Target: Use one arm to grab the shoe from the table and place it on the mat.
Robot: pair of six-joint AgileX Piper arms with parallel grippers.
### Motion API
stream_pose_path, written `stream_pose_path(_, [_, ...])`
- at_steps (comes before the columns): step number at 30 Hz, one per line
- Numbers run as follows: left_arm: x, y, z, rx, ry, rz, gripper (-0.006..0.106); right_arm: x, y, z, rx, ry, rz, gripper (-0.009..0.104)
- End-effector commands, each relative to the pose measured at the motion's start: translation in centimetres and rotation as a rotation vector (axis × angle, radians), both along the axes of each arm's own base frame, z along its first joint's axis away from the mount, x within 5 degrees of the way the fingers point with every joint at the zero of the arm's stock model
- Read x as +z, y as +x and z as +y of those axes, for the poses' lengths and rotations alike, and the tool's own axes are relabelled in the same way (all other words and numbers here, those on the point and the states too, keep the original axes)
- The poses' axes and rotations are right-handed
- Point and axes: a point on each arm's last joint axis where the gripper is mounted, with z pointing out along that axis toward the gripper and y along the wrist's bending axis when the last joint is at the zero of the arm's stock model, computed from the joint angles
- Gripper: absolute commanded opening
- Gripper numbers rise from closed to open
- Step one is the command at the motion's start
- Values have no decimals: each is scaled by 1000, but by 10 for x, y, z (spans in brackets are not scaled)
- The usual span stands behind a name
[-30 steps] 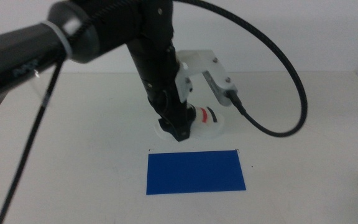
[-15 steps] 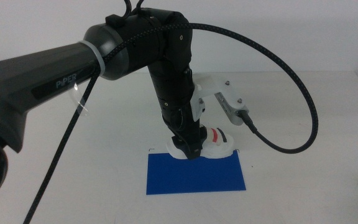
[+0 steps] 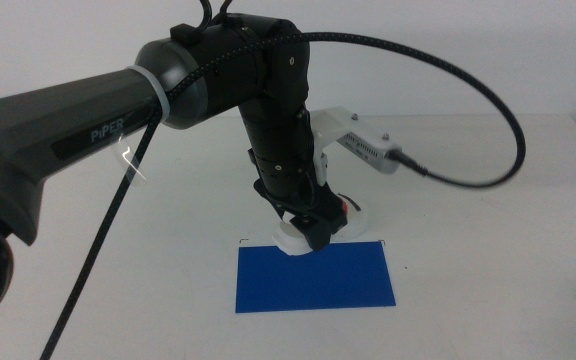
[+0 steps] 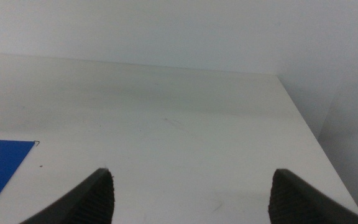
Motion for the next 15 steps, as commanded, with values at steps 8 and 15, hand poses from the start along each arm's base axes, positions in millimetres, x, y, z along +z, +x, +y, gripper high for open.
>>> stream_pose_path(8, [31,-6,0,524,-136,90,-1,7,-1,0,-5,-18,-98,64])
stream_pose_path(15, [31,-6,0,849,-170,193,-1,7,-1,0,-5,-18,-98,64])
